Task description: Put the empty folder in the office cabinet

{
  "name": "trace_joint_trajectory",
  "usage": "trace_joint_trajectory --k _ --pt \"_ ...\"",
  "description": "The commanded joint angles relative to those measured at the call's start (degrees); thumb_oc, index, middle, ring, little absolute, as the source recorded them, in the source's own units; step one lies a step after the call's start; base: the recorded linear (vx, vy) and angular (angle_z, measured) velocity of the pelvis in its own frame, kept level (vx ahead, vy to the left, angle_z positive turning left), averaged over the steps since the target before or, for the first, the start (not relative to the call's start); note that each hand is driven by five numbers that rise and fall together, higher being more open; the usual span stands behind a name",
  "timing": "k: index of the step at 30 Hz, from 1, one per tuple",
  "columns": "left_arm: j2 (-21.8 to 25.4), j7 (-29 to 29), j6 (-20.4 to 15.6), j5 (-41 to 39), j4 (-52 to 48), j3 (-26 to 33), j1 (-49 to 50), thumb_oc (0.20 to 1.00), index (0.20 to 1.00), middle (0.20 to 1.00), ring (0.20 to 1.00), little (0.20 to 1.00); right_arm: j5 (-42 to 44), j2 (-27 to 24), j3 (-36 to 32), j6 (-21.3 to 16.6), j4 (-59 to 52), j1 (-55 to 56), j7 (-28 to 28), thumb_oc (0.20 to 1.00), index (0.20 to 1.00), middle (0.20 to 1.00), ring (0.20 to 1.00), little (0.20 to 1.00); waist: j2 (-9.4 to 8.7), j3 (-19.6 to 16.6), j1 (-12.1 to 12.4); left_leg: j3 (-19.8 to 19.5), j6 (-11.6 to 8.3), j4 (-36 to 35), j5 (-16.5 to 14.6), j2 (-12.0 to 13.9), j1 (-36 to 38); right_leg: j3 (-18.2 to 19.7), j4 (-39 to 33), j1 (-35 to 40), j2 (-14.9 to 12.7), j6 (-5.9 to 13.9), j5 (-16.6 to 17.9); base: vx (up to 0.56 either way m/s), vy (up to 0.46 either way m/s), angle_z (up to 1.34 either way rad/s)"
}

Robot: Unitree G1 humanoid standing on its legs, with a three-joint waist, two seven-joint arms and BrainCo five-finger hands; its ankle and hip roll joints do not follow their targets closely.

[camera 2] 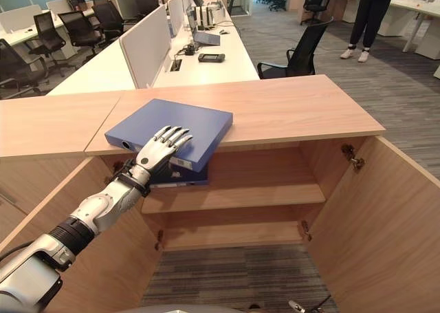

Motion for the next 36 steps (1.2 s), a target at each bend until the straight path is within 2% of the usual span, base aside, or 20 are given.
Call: trace_joint_trajectory --k 1,11,12,13,14,36 --pt "0.8 1.0 1.1 0.2 4.4 0.0 -11.2 1.000 1.000 1.000 1.000 1.000 2.2 0.1 -1.1 -0.7 3.8 -3.7 -0.7 1.000 1.000 1.000 1.000 1.000 -0.61 2.8 -1.0 -2.6 -0.96 0.9 -2.6 0.1 1.7 -0.4 2.7 5.3 0.7 2.79 -9.0 0.00 0.000 0.00" --pt "0.6 0.6 1.3 -0.1 5.7 -0.2 -11.0 1.000 1.000 1.000 1.000 1.000 2.7 0.0 -1.3 -1.0 3.8 -3.5 -0.5 1.000 1.000 1.000 1.000 1.000 -0.66 2.6 -1.2 -2.3 -0.99 0.9 -2.8 0.2 2.3 -0.4 2.9 5.8 0.8 2.67 -9.4 0.00 0.000 0.00" --pt "0.5 0.6 1.2 -0.3 5.9 -0.1 -11.0 0.589 0.589 0.589 0.589 0.589 2.6 0.0 -1.2 -0.9 4.0 -3.4 -0.6 1.000 1.000 1.000 1.000 1.000 -0.66 2.5 -1.2 -2.3 -0.99 0.9 -2.9 0.2 2.4 -0.5 2.9 5.9 0.8 2.66 -9.4 0.00 0.000 0.00" --pt "0.5 0.6 1.2 -0.3 5.9 -0.1 -11.0 0.520 0.520 0.520 0.520 0.520 2.6 0.0 -1.2 -0.9 4.0 -3.4 -0.6 1.000 1.000 1.000 1.000 1.000 -0.66 2.5 -1.2 -2.3 -0.99 0.9 -2.9 0.2 2.4 -0.5 2.9 5.9 0.8 2.66 -9.4 0.00 0.000 0.00" --pt "0.5 0.6 1.2 -0.3 5.9 -0.1 -11.0 0.200 0.200 0.200 0.200 0.200 2.6 0.0 -1.2 -0.9 4.0 -3.4 -0.5 1.000 1.000 1.000 1.000 1.000 -0.66 2.5 -1.2 -2.3 -0.98 0.9 -2.9 0.2 2.4 -0.4 2.9 5.9 0.8 2.65 -9.4 0.00 0.000 0.00" --pt "0.5 1.0 1.8 -1.7 7.0 0.9 -11.3 0.200 0.200 0.200 0.200 0.200 5.1 0.6 -2.0 -1.1 3.6 -3.2 -0.4 1.000 1.000 1.000 1.000 1.000 -0.65 2.6 -1.4 -2.2 -1.03 0.9 -2.6 0.3 2.3 -0.7 3.3 5.7 0.8 2.63 -9.4 0.00 0.000 0.00"
